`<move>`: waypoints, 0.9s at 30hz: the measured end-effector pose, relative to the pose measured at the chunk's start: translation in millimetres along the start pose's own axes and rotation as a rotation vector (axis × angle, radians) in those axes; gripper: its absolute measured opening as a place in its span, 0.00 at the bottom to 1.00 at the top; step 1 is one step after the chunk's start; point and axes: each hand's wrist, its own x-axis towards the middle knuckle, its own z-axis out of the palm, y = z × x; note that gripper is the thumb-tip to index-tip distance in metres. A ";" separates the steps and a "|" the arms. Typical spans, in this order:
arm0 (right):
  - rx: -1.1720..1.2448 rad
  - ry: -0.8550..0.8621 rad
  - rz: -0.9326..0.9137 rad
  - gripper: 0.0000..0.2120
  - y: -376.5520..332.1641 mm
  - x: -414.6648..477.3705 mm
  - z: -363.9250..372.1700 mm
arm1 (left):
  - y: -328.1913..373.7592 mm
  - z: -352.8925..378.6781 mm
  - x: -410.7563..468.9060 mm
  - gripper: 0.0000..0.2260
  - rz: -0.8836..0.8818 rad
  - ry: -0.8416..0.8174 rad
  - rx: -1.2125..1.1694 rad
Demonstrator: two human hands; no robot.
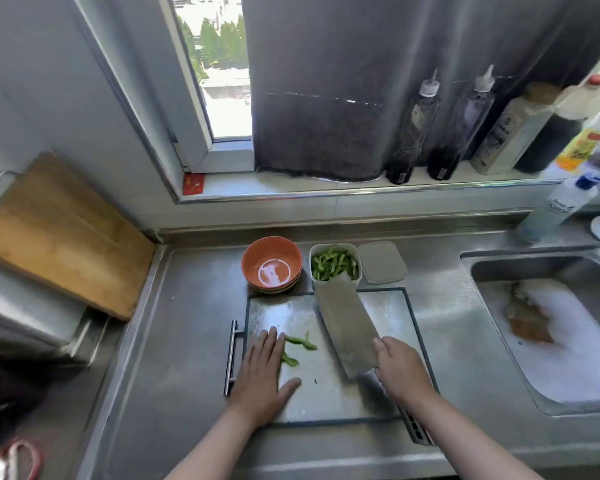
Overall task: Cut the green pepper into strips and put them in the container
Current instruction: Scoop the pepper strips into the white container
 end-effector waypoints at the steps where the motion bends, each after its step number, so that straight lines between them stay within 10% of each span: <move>1: -0.006 -0.010 0.005 0.20 5.8 -4.8 4.3 | 5.0 -1.0 -0.6 0.39 -0.025 -0.030 0.029; 27: 0.058 -0.376 0.043 0.17 -1.2 6.1 52.7 | 44.5 7.6 34.0 0.37 -0.232 -0.041 -0.027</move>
